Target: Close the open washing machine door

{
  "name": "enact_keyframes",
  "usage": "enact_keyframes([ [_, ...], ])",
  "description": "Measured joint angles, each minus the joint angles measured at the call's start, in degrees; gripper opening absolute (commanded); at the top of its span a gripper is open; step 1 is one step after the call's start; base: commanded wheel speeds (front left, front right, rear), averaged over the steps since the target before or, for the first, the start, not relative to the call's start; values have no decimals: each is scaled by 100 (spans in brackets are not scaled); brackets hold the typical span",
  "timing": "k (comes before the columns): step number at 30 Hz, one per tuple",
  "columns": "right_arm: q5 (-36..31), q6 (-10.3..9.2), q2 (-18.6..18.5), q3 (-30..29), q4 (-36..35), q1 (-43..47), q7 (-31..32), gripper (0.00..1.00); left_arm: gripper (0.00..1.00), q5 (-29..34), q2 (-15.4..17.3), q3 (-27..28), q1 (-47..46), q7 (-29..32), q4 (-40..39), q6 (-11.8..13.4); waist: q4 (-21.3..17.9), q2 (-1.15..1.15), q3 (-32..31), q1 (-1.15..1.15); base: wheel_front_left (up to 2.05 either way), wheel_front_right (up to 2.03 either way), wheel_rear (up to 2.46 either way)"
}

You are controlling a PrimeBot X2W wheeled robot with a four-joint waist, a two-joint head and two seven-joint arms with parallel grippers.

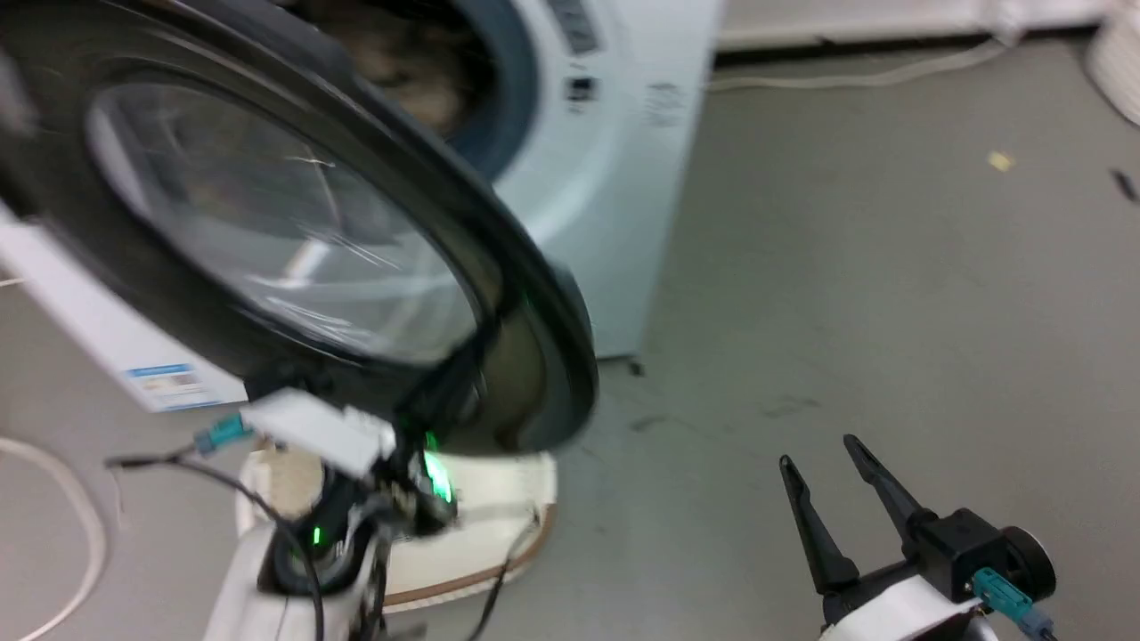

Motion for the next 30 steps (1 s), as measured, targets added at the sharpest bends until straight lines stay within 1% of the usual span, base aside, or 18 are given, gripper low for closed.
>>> enact_keyframes([
  [1,122,0,1,36,-30,-37,0,100,0,-79,-1,10,-626,-477,523,-30,-369,0,168,0,0,0,0],
  [4,223,0,1,101,-44,-75,1,100,0,-74,-2,37,-1245,-880,1072,-74,-684,0,330,0,0,0,0],
  [7,287,0,1,140,-55,-79,0,100,0,-92,-8,52,-1772,-1183,1606,-124,-899,0,484,0,0,0,0],
  [10,321,0,1,154,-52,-81,1,100,0,-55,-8,46,-2069,-1314,2067,-185,-1009,0,577,1,0,0,0],
  [12,350,0,1,140,-52,-81,0,100,0,-33,-12,32,-2124,-1333,2280,-224,-987,0,567,0,0,0,0],
  [14,369,0,1,140,-52,-80,0,100,0,-25,-13,5,-2120,-1329,2354,-234,-915,0,524,0,0,0,0],
  [16,367,0,2,137,-56,-79,0,100,0,107,14,-81,-2068,-1321,2242,-258,-813,0,462,0,0,0,0],
  [17,366,0,3,134,-58,-71,0,100,47,261,54,-147,-1985,-1325,2071,-267,-756,0,428,0,0,0,0],
  [18,361,0,2,116,-65,-66,0,100,100,408,86,-216,-1849,-1354,1836,-271,-695,0,387,-1,0,0,0],
  [21,354,0,4,62,-99,-46,0,100,100,777,216,-378,-1185,-1521,1128,-271,-491,0,247,-1,0,0,0],
  [24,297,0,3,-10,-142,47,0,100,100,1403,519,-684,-403,-1893,422,-271,-249,0,91,-2,0,0,0],
  [28,247,0,5,-32,-169,159,0,100,100,2199,1035,-955,475,-2787,-309,-271,101,0,-128,-2,0,0,0],
  [30,211,0,7,-48,-188,204,0,100,100,2811,1396,-1113,798,-3346,-475,-271,279,0,-236,-2,0,0,0],
])
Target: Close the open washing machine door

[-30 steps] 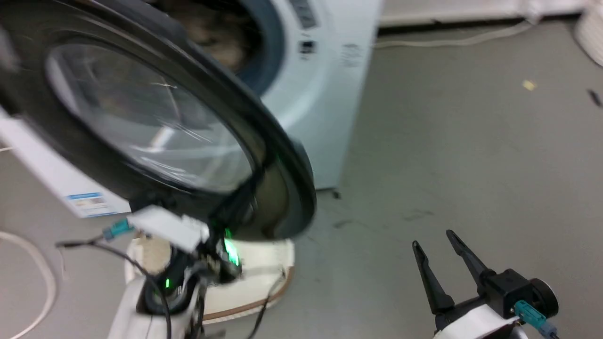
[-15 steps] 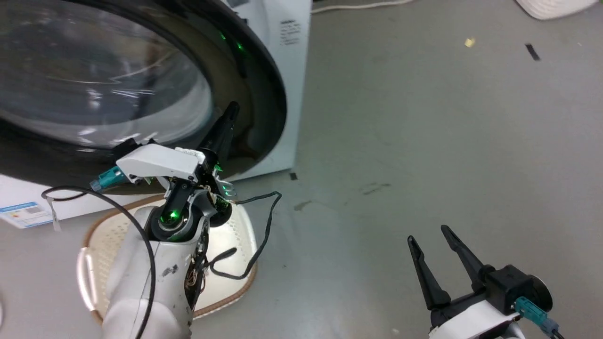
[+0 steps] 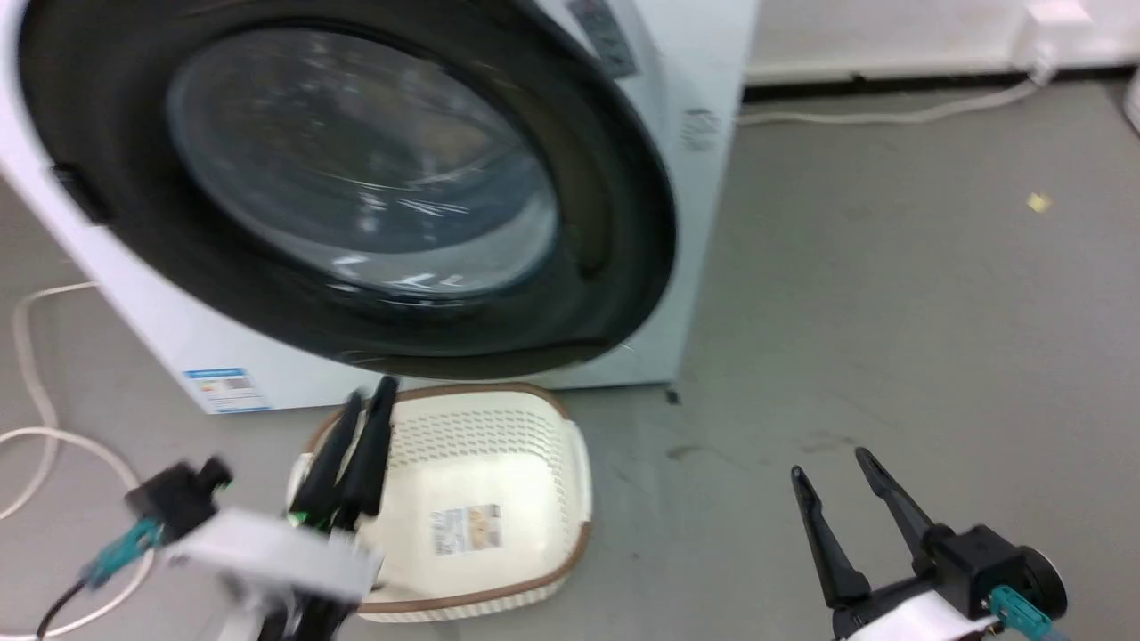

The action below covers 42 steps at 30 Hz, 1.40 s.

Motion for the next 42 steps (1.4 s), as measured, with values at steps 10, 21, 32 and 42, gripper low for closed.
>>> enact_keyframes([
  [10,-36,0,1,-81,-82,271,0,100,100,4089,119,831,742,-536,-355,477,808,0,-445,0,0,0,0],
  [21,43,0,-96,257,-154,314,1,95,100,6014,-567,992,1373,-537,-572,791,1348,0,-531,1,0,0,0],
  [32,784,0,-1267,855,-288,-1501,927,0,100,6243,-876,1061,904,-537,-378,426,1902,0,292,2,0,0,0],
  [42,1586,0,-2260,792,678,-3255,1599,0,100,6294,-1122,1040,340,-537,-321,238,2385,0,1080,3,0,0,0],
])
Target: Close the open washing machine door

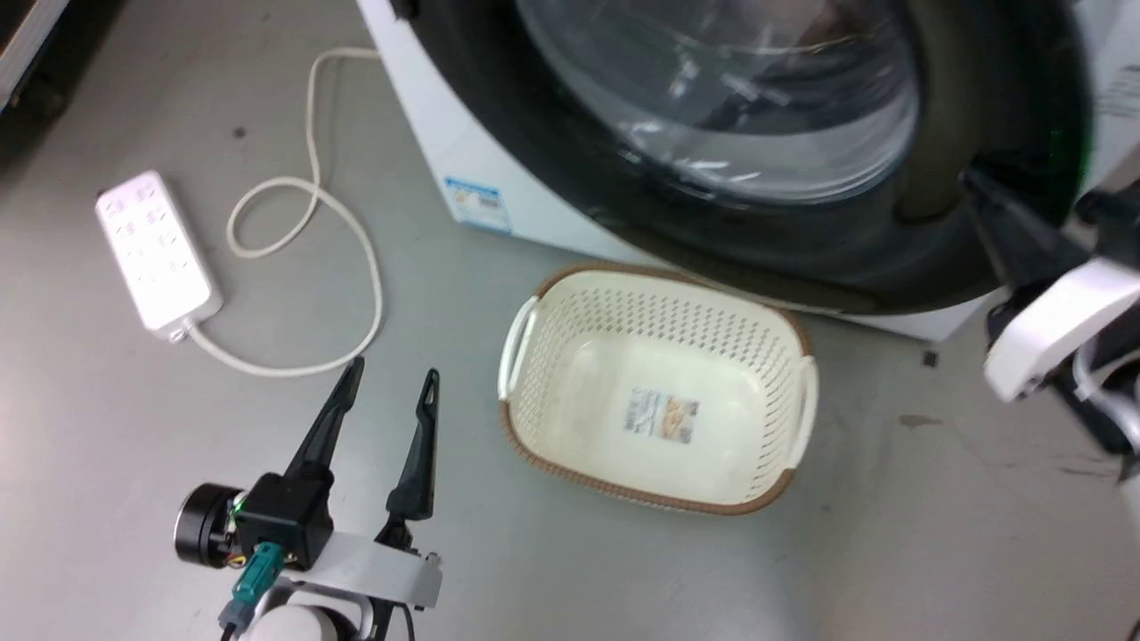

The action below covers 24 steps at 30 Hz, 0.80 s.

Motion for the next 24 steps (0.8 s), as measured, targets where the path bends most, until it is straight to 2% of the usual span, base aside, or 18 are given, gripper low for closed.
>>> enact_keyframes([
  [9,21,14,-187,-382,1071,-1237,180,0,100,11,-110,83,-146,0,52,-94,214,0,422,0,0,0,0],
  [15,-93,64,60,-660,1691,-1738,144,0,100,54,-136,134,-244,0,66,-140,147,0,469,-2,0,0,0],
  [20,-132,46,219,-603,2023,-1684,-339,0,100,74,-157,203,-255,0,134,-149,-6,0,248,-1,0,0,0],
  [21,-132,27,229,-554,2015,-1602,-463,71,100,91,-159,220,-252,0,146,-163,-35,0,188,-2,0,0,0],
  [22,-130,13,245,-516,2000,-1490,-581,100,100,99,-162,240,-242,0,154,-174,-67,0,125,-2,0,0,0],
  [24,-93,9,333,-475,1951,-1183,-805,100,100,99,-163,290,-199,0,169,-175,-144,0,-20,-2,0,0,0],
])
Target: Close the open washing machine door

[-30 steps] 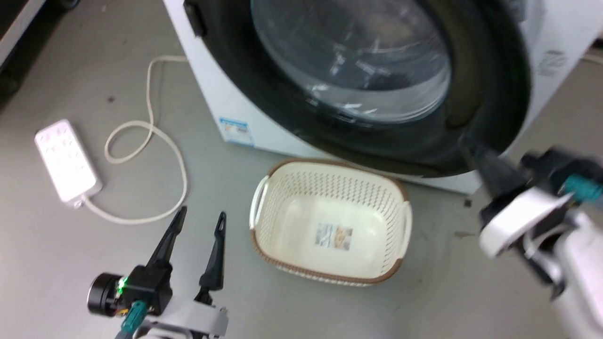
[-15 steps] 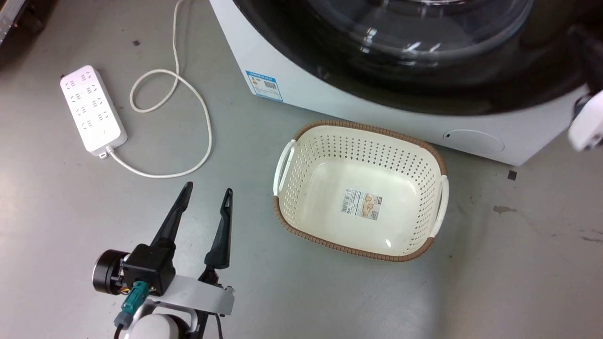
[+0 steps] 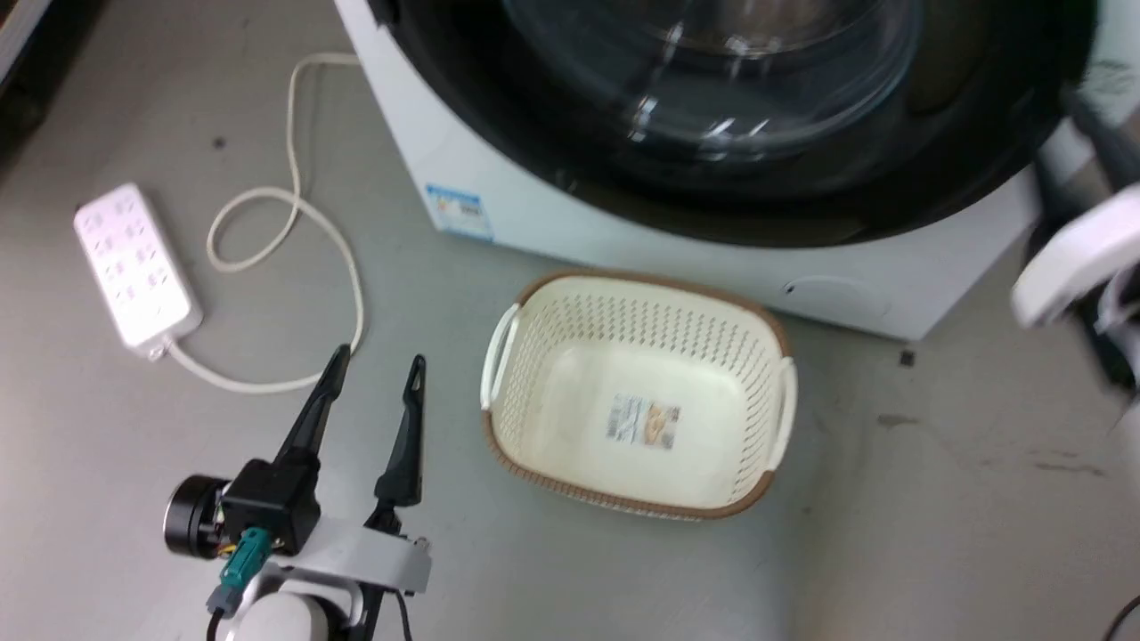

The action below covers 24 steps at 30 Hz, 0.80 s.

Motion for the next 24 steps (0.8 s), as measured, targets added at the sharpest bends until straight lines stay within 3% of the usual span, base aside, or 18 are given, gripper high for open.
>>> enact_keyframes([
  [7,5,0,631,-403,-604,1475,-650,100,100,8,5,126,364,0,146,-15,-359,0,-636,-1,0,0,0],
  [16,-978,0,1555,-1066,-2253,3588,-775,100,100,58,9,249,815,0,244,-14,-937,0,-1359,-2,0,0,0],
  [17,-1321,0,1780,-1235,-2614,4169,-793,100,100,57,8,244,950,0,275,-14,-1095,0,-1527,-2,0,0,0],
  [24,-1585,0,1914,-1176,-2965,4955,-793,100,100,66,1,243,1124,0,281,-14,-1261,0,-1649,-1,0,0,0],
])
